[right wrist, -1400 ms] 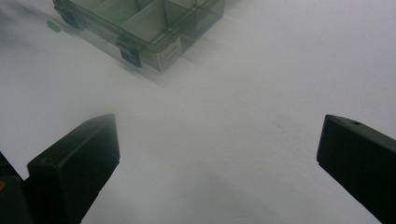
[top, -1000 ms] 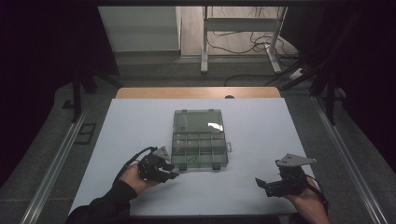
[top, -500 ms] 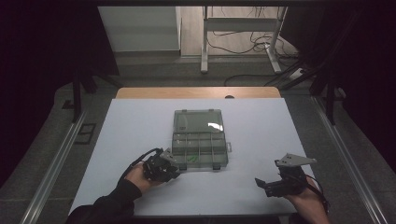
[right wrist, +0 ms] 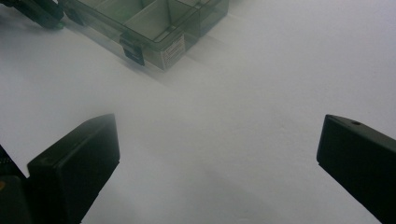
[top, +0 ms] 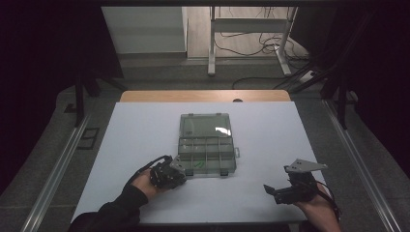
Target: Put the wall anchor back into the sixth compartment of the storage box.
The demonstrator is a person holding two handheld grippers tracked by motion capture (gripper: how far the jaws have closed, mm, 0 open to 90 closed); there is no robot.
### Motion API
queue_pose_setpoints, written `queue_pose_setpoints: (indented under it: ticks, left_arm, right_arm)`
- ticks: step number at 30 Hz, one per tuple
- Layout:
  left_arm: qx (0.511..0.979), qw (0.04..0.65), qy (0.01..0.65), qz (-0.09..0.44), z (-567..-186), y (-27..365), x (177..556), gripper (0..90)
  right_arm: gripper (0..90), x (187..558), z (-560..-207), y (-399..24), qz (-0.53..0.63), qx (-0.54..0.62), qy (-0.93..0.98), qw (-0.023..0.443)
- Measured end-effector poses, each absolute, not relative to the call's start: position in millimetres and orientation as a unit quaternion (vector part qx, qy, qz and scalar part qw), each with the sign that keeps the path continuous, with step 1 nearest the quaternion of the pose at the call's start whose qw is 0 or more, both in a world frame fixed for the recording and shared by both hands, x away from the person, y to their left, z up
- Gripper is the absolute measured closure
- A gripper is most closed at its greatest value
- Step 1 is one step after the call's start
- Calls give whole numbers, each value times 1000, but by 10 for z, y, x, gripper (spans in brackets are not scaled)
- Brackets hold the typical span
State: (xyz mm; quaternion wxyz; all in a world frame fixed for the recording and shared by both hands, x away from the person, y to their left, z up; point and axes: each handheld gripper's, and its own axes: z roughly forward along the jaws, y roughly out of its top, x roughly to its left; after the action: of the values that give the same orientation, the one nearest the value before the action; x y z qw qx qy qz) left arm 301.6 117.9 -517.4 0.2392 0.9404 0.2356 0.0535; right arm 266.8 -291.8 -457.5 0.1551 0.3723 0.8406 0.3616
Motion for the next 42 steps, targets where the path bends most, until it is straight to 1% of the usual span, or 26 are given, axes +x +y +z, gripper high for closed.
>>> queue_pose_setpoints:
  ticks: [4,13,24,27,42]
  left_arm:
    - [940,238,240,44,-5170,1172,3018,834]
    - [938,245,247,18,-5110,1161,3015,844]
    - [922,284,263,16,-4932,1251,2986,844]
    - [912,301,279,14,-4925,1238,2968,844]
    - [904,323,281,23,-4801,1255,2957,844]
  right_arm:
    - [0,2669,-4576,-2917,361,372,841,155]
    - [0,2667,-4573,-2921,362,372,841,155]
    - [0,2656,-4536,-2931,373,375,834,155]
    - [0,2650,-4530,-2930,373,376,834,156]
    - [0,2633,-4500,-2926,376,378,832,150]
